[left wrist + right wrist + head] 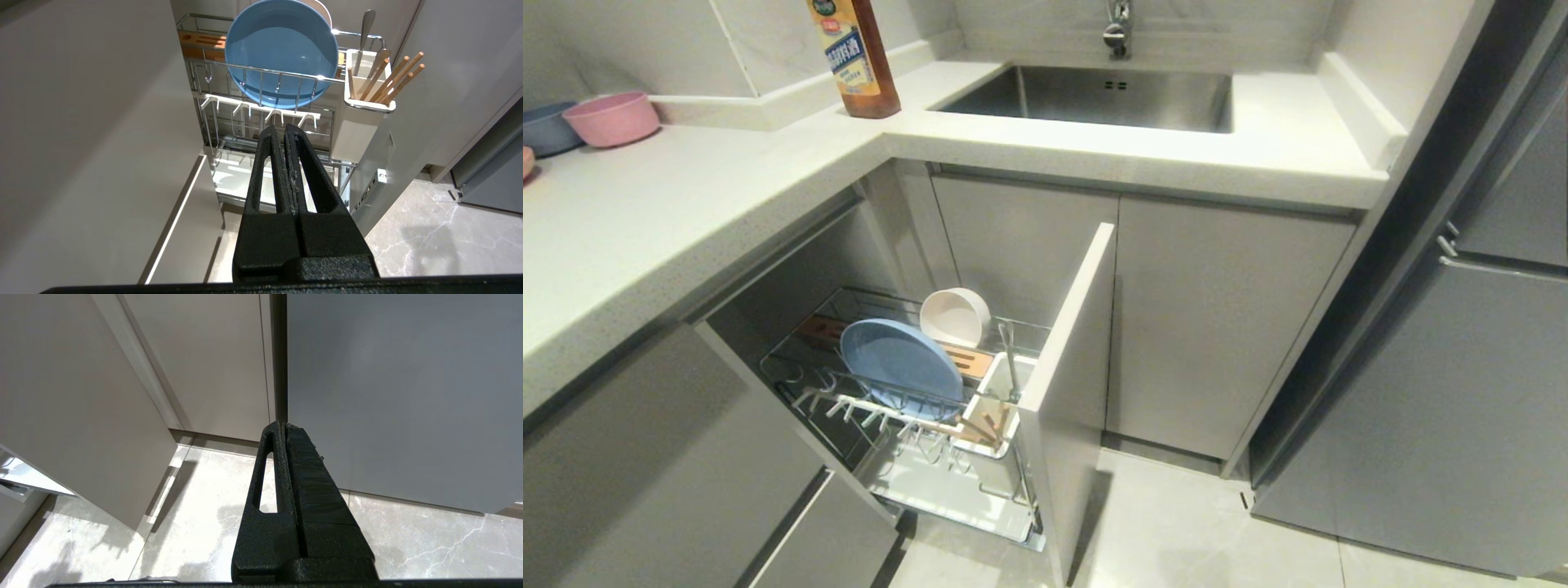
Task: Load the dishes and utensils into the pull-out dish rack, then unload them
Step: Take the plate out of the cupboard
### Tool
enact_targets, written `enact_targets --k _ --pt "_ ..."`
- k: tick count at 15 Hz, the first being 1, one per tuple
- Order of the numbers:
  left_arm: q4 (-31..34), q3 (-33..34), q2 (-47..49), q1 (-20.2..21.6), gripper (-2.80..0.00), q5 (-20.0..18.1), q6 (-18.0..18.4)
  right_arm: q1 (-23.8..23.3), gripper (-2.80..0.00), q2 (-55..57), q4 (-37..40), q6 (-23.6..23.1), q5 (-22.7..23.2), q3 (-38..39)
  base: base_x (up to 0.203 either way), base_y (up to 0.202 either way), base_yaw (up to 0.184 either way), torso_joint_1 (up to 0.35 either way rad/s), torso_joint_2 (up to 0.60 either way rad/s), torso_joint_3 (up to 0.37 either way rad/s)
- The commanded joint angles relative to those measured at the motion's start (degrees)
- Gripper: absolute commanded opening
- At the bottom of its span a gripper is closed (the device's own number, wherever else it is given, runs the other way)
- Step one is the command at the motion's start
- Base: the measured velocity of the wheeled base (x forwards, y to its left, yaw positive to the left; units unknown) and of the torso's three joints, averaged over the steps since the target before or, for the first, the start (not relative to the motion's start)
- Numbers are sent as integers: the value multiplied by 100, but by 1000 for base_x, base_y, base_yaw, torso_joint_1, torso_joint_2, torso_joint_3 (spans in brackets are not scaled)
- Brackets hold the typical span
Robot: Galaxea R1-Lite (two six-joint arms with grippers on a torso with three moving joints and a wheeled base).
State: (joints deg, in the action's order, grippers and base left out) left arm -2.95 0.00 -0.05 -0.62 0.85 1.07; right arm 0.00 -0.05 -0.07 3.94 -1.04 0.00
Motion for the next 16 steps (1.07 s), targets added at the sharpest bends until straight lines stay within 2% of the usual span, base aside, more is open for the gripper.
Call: enact_targets --k 1,3,5,8,10,11,13,15,16 --pt "-28 141 14 1 -280 10 7 0 -280 5 -1 2 6 0 0 0 0 0 0 0" --pt "-344 118 11 1 -280 16 -71 0 -280 5 -1 2 7 0 0 0 0 0 0 0" --pt "-1303 -248 8 1 -280 -43 -229 0 -280 5 -1 2 5 0 0 0 0 0 0 0" --pt "-957 -1745 228 1 -280 -483 -337 0 -280 5 -1 2 6 0 0 0 0 0 0 0" --pt "-705 -2875 951 13 -280 -929 -582 0 -280 5 -1 2 7 0 0 0 0 0 0 0" --pt "-689 -3409 1446 18 -280 -1162 -854 0 -280 5 -1 2 7 0 0 0 0 0 0 0" --pt "-883 -4257 2417 20 -280 -1450 -1682 0 -280 5 -1 2 5 0 0 0 0 0 0 0" --pt "-1087 -4985 3377 -74 -280 -1527 -2395 0 -280 5 -1 2 3 0 0 0 0 0 0 0" --pt "-1147 -5339 3856 -109 -280 -1411 -2717 0 -280 5 -1 2 6 0 0 0 0 0 0 0"
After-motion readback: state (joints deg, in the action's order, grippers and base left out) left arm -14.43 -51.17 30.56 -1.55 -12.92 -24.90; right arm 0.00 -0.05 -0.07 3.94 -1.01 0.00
